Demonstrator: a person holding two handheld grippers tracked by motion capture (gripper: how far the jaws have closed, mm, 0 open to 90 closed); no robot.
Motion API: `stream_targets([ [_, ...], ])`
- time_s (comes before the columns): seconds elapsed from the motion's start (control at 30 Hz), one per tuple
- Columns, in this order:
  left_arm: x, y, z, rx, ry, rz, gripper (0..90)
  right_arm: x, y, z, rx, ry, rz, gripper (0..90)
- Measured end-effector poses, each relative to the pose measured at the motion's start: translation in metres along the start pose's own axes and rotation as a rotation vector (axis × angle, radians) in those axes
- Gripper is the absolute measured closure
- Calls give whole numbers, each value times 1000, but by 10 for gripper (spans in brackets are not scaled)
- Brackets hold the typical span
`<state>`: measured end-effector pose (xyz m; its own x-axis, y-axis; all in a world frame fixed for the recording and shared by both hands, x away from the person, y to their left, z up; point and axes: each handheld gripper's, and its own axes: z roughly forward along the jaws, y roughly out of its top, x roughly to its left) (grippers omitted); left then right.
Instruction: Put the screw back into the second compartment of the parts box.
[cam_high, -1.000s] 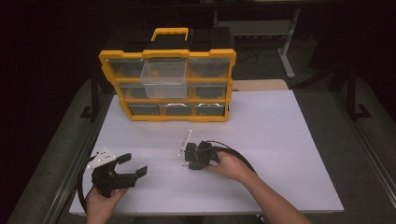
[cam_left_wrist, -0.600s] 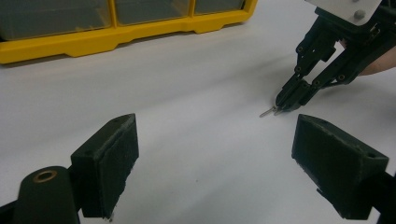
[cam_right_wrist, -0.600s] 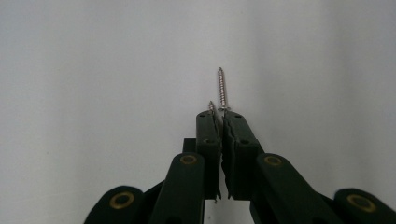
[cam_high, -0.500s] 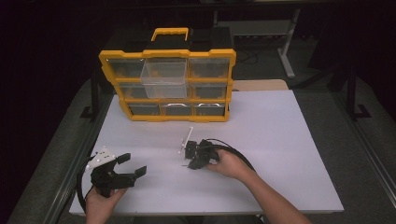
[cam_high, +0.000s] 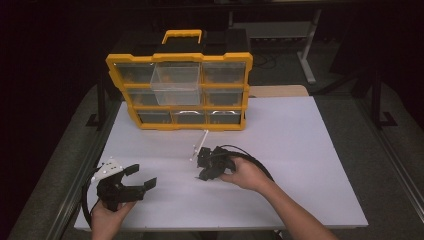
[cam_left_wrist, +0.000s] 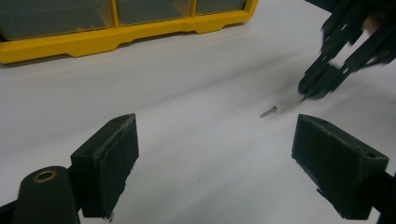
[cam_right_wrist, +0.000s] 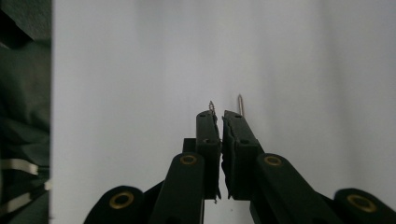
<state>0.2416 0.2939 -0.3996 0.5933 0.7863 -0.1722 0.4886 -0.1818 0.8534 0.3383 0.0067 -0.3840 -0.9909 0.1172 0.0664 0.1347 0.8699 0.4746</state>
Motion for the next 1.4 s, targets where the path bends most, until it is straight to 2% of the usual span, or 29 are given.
stream_targets([
  [0.1, 1, 0, 0, -1, 1, 10, 144, 2, 9, -22, -39, 3, -2, 846],
  [0.23, 0, 0, 0, -5, 0, 4, 144, 4, 23, -57, -87, -2, -4, 846],
  [0.4, 0, 0, 0, -2, 1, 7, 144, 7, 41, -103, -140, -29, -28, 846],
  [0.67, -1, 0, 0, 7, -3, -2, 144, 7, 71, -171, -193, -66, -55, 846],
  [0.83, -1, 0, -1, 12, -3, 1, 144, 0, 92, -202, -198, -107, -54, 846],
  [0.87, -1, 0, 0, 2, -3, 2, 144, -3, 95, -207, -197, -115, -55, 846],
  [0.97, 0, 0, -2, 16, -1, 8, 144, -12, 105, -219, -203, -129, -36, 846],
  [1.13, 0, 0, -1, 6, -1, -1, 144, -29, 122, -227, -196, -143, -11, 846],
  [1.23, 0, 0, -1, 6, 0, 2, 144, -41, 132, -225, -190, -147, 11, 846],
  [1.4, 0, 0, -2, 15, -1, 11, 144, -61, 145, -213, -168, -155, 57, 846],
])
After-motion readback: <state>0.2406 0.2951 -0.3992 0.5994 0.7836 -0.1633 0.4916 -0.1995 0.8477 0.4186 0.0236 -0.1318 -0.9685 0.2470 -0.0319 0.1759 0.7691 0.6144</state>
